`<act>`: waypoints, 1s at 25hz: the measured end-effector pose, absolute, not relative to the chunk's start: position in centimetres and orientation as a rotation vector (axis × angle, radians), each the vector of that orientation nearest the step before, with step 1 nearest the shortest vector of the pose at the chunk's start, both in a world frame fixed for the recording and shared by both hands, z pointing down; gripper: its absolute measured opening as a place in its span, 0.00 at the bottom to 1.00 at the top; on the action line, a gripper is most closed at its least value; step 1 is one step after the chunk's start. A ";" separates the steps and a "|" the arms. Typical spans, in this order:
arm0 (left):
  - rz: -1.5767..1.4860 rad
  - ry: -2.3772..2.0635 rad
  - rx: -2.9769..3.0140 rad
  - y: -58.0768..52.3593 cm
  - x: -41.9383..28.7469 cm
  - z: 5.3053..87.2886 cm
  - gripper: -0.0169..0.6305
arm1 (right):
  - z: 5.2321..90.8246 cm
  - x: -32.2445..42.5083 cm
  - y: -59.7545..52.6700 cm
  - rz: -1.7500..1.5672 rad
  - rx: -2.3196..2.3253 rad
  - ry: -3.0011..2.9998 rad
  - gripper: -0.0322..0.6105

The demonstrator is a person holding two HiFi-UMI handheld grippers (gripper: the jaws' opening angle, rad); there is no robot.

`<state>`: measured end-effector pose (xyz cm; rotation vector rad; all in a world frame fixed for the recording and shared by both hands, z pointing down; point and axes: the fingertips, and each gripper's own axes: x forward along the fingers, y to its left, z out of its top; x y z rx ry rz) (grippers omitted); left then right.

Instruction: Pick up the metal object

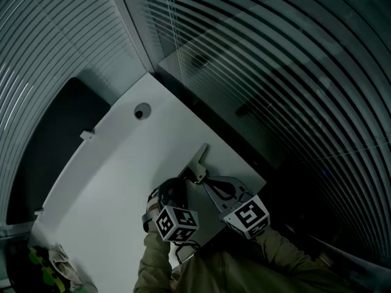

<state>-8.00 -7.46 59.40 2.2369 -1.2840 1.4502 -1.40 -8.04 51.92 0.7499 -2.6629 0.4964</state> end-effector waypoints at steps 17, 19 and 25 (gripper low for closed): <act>0.756 -1.122 1.868 -4.8 -7.1 57.9 0.07 | 50.5 -0.6 -7.7 0.471 0.780 -2.674 0.05; 0.644 -1.142 1.864 -4.6 -7.3 57.3 0.06 | 50.4 -0.5 -7.7 0.468 0.785 -2.676 0.05; 0.559 -1.327 2.082 -4.4 -8.6 53.1 0.06 | 49.9 -0.7 -7.4 0.447 0.792 -2.697 0.05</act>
